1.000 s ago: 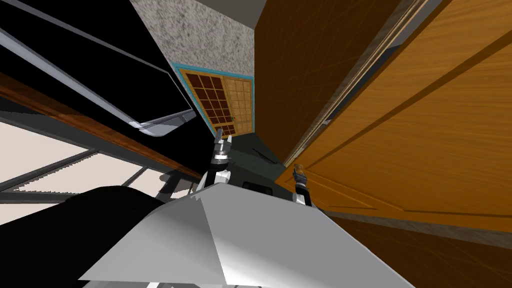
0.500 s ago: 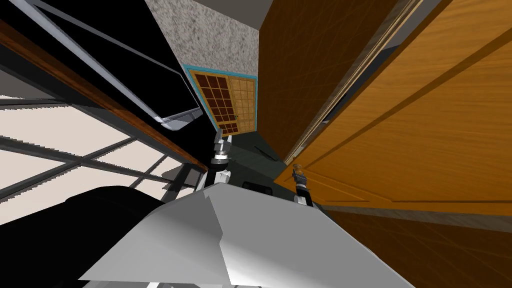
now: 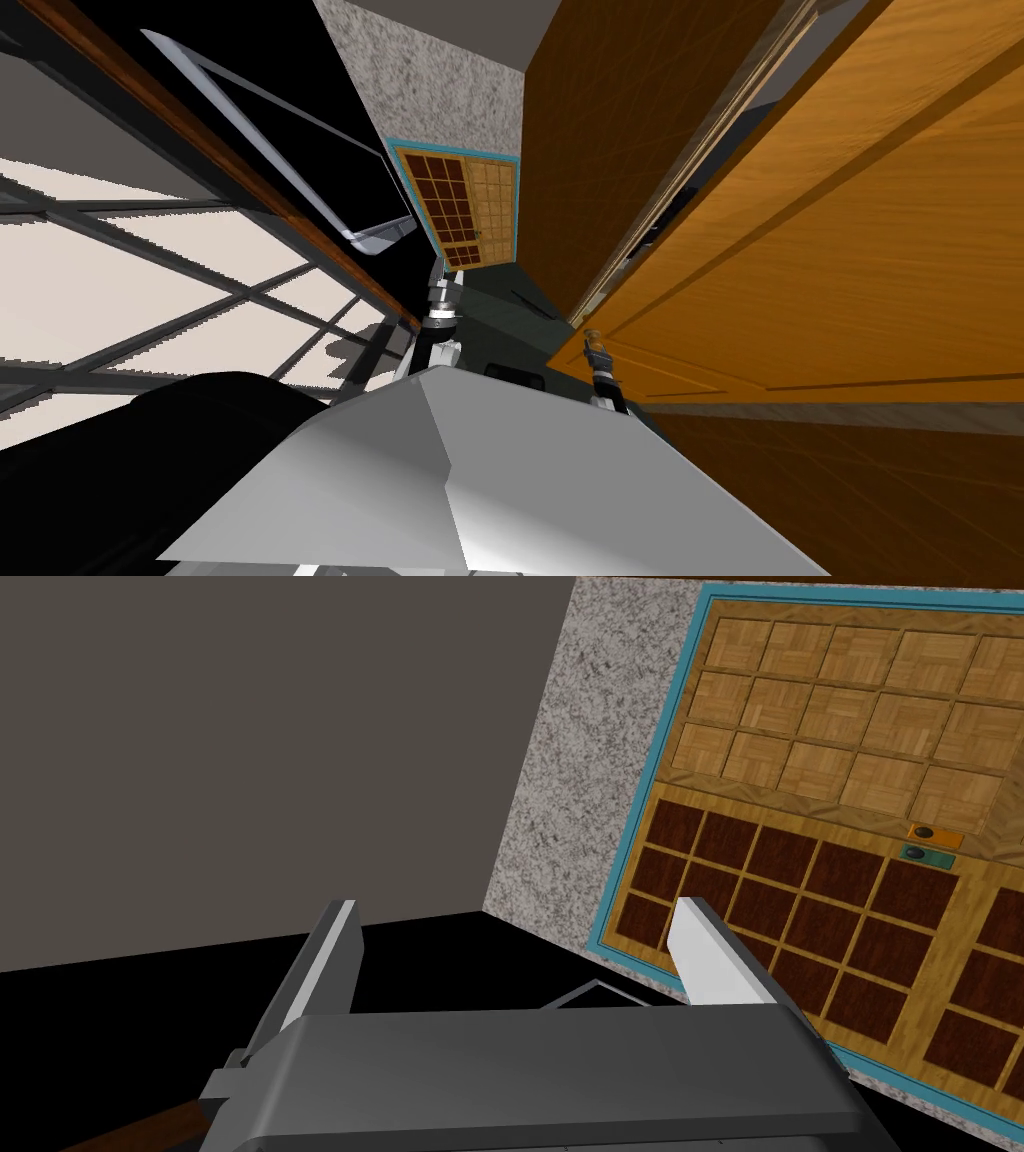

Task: Pull the door open

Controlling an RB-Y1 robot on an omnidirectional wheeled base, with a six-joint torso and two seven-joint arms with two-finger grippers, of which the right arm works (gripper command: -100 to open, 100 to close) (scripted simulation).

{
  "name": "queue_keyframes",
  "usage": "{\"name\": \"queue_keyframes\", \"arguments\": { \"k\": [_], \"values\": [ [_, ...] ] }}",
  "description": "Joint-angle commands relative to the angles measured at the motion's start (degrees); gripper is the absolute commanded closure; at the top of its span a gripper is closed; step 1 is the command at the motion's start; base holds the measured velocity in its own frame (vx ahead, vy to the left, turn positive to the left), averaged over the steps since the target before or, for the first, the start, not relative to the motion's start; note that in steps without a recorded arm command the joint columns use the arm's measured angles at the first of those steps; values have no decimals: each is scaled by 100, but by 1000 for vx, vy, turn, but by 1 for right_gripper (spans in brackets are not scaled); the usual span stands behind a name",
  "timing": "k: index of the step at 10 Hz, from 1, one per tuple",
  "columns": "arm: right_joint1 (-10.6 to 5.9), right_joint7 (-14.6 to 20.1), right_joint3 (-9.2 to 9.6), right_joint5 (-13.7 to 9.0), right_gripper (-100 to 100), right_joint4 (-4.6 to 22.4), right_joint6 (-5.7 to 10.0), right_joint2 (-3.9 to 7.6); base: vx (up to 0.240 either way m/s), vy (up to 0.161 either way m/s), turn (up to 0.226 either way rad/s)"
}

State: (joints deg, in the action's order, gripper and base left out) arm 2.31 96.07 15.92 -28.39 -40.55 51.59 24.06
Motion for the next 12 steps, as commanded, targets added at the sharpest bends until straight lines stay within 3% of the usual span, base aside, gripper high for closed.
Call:
{"name": "queue_keyframes", "arguments": {
  "k": [1, 6, 12],
  "values": [
    [42, 115, 94, 57, 100, 2, 122, 77, -208, -24, 99],
    [239, 462, 396, 230, 100, -72, 445, 352, -182, -48, 67],
    [268, 513, 440, 256, 100, -82, 493, 392, -12, -15, 2]
  ]
}}
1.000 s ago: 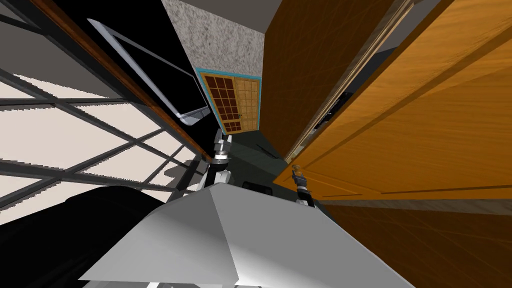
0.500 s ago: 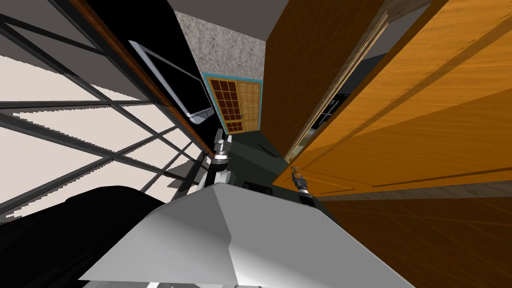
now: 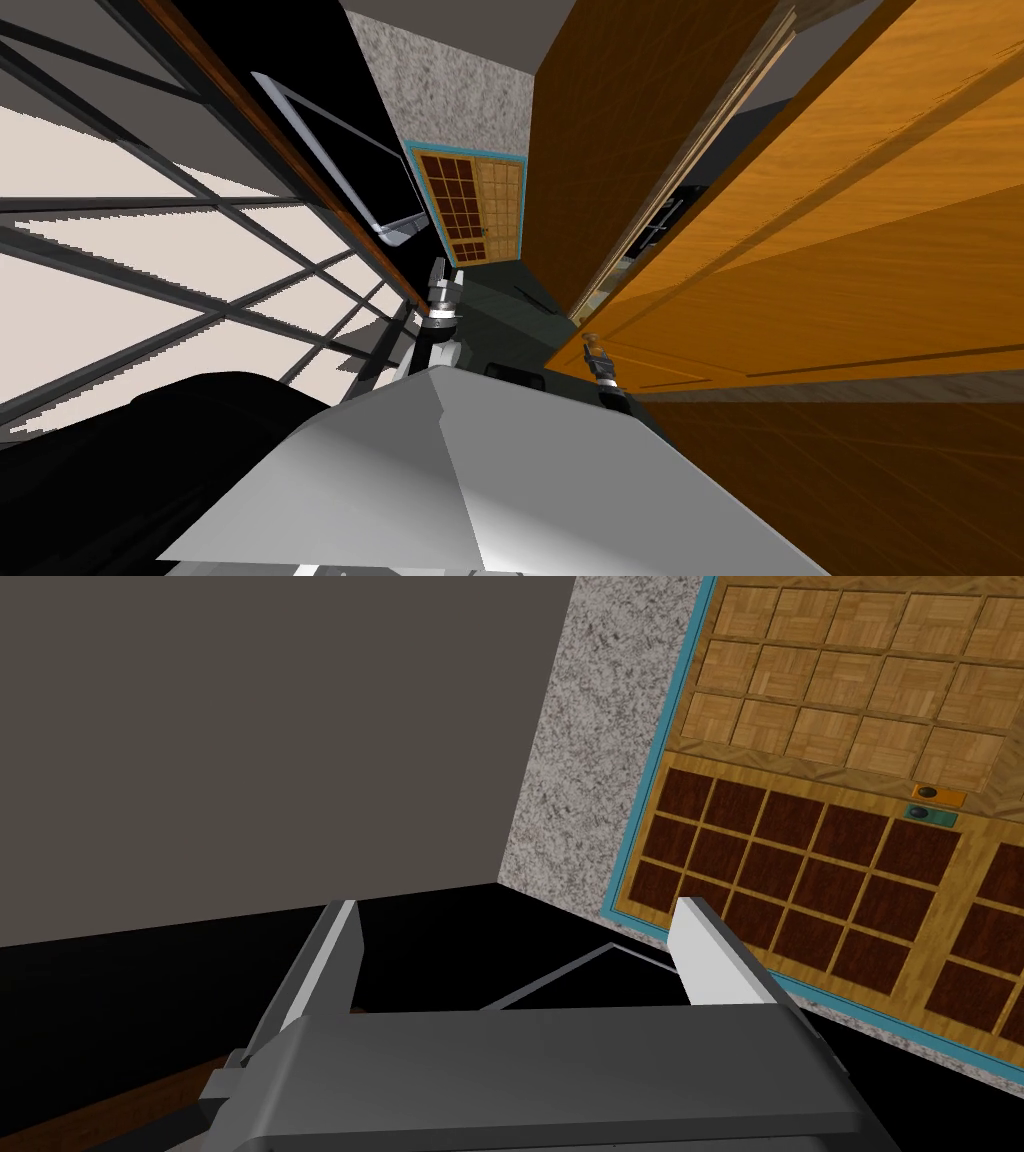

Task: Pull the door open

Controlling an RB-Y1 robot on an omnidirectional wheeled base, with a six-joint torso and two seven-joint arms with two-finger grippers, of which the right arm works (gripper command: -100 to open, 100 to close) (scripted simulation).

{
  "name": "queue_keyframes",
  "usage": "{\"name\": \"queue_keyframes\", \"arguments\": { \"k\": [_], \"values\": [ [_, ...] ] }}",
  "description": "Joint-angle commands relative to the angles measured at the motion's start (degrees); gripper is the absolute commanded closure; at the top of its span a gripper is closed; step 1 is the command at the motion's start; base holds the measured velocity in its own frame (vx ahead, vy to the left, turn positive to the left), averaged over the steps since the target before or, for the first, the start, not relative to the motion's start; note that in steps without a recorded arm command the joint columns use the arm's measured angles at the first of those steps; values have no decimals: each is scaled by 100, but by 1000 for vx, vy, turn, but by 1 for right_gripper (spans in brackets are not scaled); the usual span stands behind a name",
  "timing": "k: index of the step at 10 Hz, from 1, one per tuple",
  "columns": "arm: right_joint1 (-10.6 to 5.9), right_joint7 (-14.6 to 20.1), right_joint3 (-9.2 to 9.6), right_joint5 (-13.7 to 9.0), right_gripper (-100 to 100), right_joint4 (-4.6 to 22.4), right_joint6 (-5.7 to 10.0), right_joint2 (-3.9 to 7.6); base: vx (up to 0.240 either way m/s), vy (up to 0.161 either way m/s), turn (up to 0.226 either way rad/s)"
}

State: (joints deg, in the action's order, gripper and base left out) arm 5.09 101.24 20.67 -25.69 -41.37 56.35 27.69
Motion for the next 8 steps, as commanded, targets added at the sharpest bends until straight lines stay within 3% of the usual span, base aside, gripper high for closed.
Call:
{"name": "queue_keyframes", "arguments": {
  "k": [1, 8],
  "values": [
    [-10, -4, -34, -15, 100, 0, 16, 28, -13, -2, -15],
    [1, 17, -16, -5, 100, -4, 36, 45, -6, -7, 3]
  ]
}}
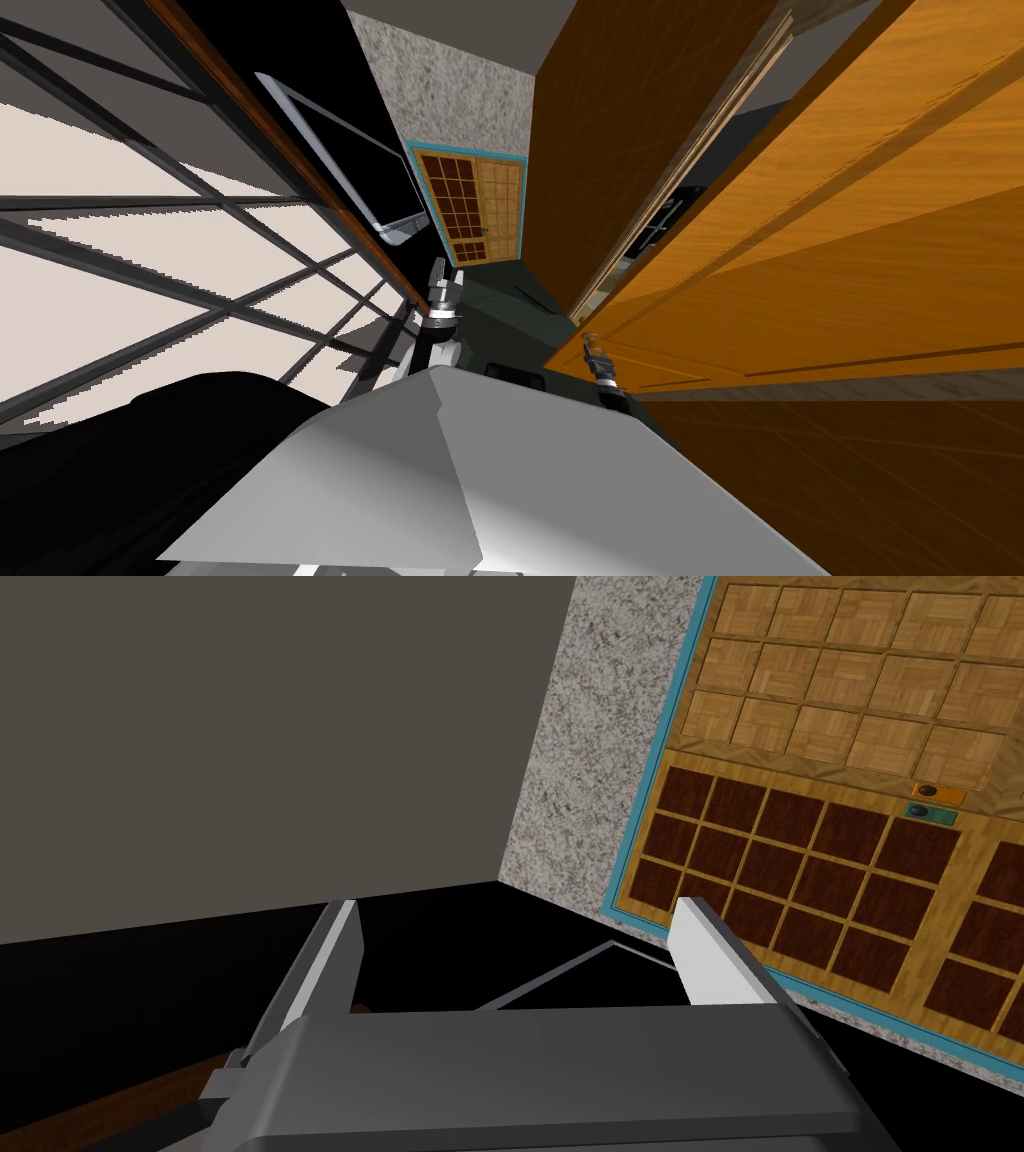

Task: Pull the door open

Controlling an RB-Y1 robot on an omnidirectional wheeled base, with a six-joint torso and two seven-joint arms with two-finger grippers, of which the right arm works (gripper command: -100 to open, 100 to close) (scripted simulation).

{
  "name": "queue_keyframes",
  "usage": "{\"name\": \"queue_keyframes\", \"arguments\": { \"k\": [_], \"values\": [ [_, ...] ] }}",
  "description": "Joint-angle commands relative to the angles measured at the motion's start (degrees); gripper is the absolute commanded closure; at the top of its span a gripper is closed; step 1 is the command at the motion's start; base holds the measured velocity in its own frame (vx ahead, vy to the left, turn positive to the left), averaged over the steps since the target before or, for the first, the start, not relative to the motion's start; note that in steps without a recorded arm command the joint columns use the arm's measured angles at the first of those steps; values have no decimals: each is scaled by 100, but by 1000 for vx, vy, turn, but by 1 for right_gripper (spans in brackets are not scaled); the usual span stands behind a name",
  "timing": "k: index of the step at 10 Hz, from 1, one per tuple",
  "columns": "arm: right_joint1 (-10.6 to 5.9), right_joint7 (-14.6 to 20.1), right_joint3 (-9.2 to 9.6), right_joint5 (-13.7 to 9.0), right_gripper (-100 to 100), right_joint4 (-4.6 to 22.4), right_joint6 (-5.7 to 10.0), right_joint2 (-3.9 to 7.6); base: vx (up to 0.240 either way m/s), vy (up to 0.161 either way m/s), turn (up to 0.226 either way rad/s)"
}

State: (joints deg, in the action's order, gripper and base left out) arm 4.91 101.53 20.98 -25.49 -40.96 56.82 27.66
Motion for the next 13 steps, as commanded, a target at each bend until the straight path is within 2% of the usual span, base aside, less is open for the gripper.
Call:
{"name": "queue_keyframes", "arguments": {
  "k": [1, 10, 11, 13],
  "values": [
    [28, 3, -34, -16, 100, -49, 4, 60, -13, -21, -28],
    [28, 3, -34, -16, 100, -49, 4, 60, -3, 1, 7],
    [101, 73, 61, 24, 100, -45, 107, 97, -7, -15, -25],
    [118, 98, 79, 31, 100, -32, 150, 120, 2, -27, 11]
  ]
}}
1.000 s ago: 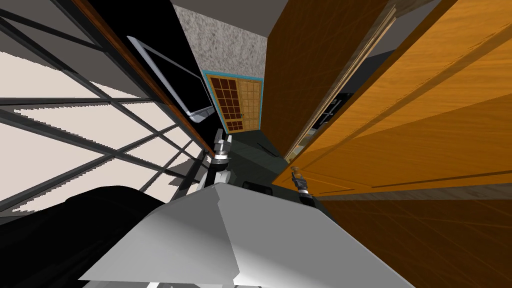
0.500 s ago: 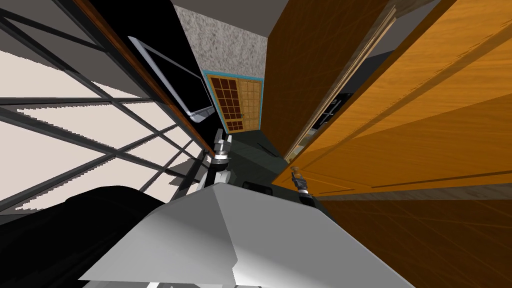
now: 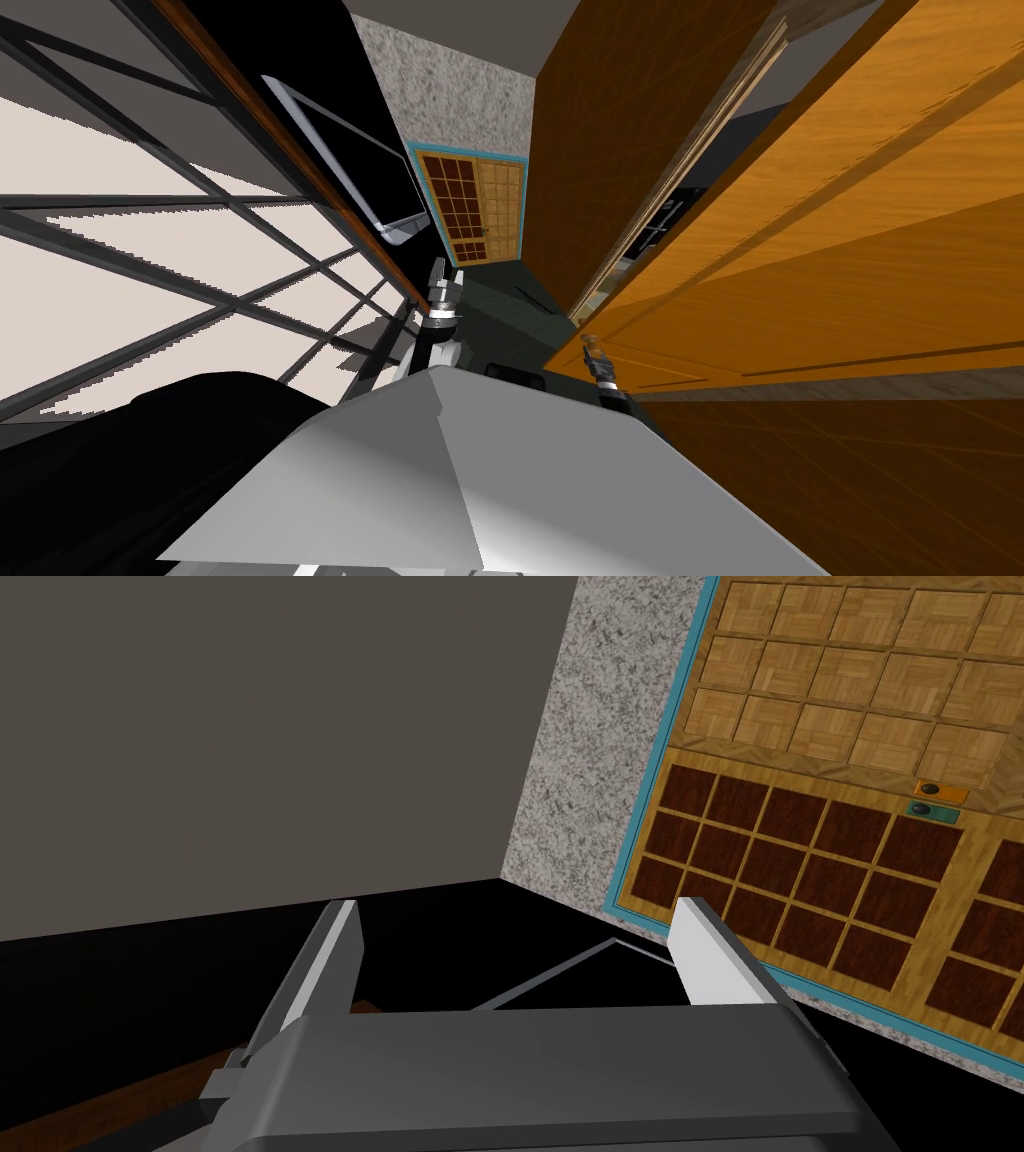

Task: Pull the door open

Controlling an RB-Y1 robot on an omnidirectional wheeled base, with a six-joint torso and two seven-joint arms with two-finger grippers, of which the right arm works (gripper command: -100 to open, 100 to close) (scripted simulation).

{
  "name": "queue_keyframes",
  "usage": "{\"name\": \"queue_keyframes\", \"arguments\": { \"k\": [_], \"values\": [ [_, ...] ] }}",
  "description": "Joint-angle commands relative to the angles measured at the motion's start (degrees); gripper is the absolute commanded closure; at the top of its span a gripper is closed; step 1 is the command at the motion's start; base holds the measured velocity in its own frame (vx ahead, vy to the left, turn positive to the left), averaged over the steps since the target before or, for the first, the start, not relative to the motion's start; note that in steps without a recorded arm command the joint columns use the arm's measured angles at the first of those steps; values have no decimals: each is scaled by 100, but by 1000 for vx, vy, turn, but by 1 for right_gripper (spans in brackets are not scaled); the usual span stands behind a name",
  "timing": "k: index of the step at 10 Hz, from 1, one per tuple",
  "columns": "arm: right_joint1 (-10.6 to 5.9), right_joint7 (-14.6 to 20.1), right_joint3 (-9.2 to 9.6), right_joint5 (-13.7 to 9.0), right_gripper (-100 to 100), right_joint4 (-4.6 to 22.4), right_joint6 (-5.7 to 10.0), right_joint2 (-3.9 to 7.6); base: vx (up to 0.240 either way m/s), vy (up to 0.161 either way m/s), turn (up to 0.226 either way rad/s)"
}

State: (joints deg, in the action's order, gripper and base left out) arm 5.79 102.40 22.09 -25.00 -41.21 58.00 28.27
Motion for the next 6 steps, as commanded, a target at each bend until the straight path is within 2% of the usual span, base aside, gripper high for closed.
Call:
{"name": "queue_keyframes", "arguments": {
  "k": [1, 5, 6],
  "values": [
    [29, 12, -33, -18, 100, -6, 31, 59, -8, -21, -4],
    [29, 12, -33, -18, 100, -6, 31, 59, -36, 7, 38],
    [48, 40, -13, -10, 100, 9, 78, 83, -45, -19, 13]
  ]
}}
